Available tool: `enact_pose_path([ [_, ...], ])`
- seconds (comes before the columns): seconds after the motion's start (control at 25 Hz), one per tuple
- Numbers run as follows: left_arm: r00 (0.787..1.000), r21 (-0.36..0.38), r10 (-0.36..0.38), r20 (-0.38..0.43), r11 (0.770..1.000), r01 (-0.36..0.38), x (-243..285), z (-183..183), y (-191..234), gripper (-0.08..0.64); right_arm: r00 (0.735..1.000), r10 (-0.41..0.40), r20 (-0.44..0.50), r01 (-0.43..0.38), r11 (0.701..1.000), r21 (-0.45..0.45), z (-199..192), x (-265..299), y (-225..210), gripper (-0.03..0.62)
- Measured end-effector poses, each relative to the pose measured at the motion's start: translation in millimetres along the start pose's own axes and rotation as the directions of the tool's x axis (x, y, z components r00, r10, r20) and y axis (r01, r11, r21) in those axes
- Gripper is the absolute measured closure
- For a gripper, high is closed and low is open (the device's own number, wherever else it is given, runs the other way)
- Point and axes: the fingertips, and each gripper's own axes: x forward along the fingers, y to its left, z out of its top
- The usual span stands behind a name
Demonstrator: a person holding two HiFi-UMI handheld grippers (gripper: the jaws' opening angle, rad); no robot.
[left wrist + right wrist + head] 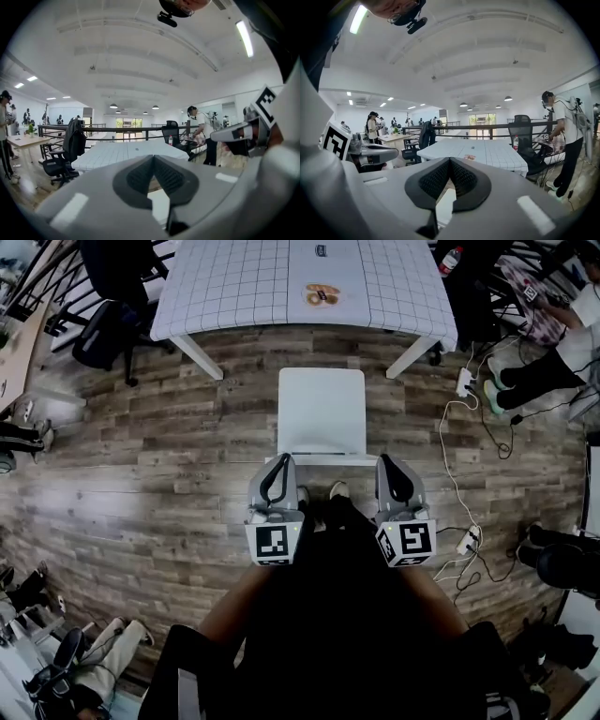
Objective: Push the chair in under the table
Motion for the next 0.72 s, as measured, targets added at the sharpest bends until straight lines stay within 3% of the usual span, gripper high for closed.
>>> enact_pose_path([
  [0.24, 0.989, 0.021, -0.051, -0.137, 0.998, 0.055, 37.2, -32.3, -17.7, 0.551, 0.994, 0.105, -0.019, -0.105, 0.992, -0.063, -7.0, 28.8, -22.7, 0.595],
  [0.36, 0.975, 0.031, -0.085, -0.207, 0.995, 0.093, 38.4, -52.7, -21.5, 0.551, 0.985, 0.149, -0.092, -0.158, 0.983, -0.094, -23.1, 36.7, -17.9, 0.595],
  [0.56, 0.956, 0.032, -0.14, -0.258, 0.988, 0.154, 48.3, -74.6, -20.3, 0.549, 0.92, 0.267, -0.286, -0.312, 0.942, -0.125, -77.3, 55.2, -5.3, 0.594],
  [0.72, 0.937, 0.139, -0.18, -0.3, 0.963, 0.229, 55.5, -86.8, -21.6, 0.549, 0.869, 0.283, -0.405, -0.393, 0.893, -0.218, -115.5, 59.9, -4.9, 0.564],
])
